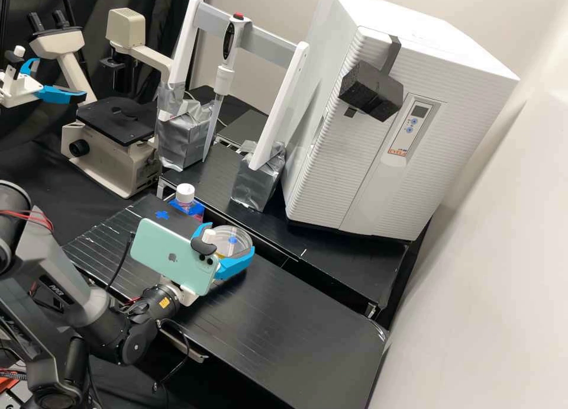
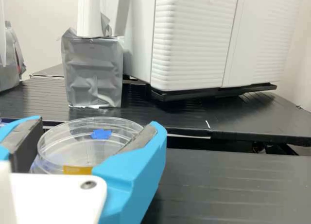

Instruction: Close the lid

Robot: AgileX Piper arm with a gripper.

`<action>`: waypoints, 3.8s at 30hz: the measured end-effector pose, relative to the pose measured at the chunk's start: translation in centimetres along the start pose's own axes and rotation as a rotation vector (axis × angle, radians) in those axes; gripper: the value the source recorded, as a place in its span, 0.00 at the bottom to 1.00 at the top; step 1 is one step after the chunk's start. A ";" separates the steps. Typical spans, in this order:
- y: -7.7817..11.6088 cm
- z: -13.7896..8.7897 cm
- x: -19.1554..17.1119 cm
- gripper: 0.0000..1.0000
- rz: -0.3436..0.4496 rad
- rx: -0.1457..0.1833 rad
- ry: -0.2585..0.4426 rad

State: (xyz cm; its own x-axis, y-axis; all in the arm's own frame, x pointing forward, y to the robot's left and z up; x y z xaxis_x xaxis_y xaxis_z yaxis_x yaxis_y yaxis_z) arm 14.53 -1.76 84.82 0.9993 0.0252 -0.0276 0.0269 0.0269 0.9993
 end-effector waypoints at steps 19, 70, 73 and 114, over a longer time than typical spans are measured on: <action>0.2 -0.4 -0.5 0.00 0.005 0.055 0.008; 0.0 -0.7 -0.6 0.00 -0.025 0.047 0.027; 0.0 -0.7 -0.6 0.00 -0.024 0.047 0.026; 0.2 -0.8 -0.8 1.00 -0.011 0.010 0.017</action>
State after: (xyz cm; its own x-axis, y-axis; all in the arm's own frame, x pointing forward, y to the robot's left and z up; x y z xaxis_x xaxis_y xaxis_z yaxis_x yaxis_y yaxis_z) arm 13.68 -0.98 85.03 0.9983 0.0423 -0.0390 0.0383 0.0175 0.9991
